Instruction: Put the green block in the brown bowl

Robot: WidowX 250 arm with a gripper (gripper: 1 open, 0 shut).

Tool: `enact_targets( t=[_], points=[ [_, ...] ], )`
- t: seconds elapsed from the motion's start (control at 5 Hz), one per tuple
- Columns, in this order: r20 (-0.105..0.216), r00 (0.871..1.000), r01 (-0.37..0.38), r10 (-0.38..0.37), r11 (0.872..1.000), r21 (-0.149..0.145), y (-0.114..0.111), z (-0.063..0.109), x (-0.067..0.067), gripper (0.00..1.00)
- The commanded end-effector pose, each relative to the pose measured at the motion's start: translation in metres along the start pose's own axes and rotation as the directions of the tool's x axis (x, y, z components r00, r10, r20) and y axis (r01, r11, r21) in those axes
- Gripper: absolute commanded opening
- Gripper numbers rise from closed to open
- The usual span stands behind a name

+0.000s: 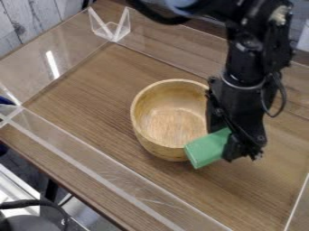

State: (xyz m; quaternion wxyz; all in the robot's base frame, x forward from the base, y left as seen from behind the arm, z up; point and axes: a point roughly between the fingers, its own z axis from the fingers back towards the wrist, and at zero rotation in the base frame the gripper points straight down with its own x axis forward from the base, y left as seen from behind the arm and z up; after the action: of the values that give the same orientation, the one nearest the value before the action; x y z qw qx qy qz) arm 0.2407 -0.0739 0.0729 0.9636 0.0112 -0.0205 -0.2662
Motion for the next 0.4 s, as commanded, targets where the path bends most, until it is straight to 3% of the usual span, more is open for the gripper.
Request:
enact_targets(
  t=[0.0,0.2],
  points=[
    [0.075,0.997,-0.024,0.022,0.999,0.023,0.0084,0.0171,0.0019,0.0],
    [0.078,0.997,-0.021,0.019,1.0,0.018,0.0087,0.014,0.0004,0.0]
  ],
)
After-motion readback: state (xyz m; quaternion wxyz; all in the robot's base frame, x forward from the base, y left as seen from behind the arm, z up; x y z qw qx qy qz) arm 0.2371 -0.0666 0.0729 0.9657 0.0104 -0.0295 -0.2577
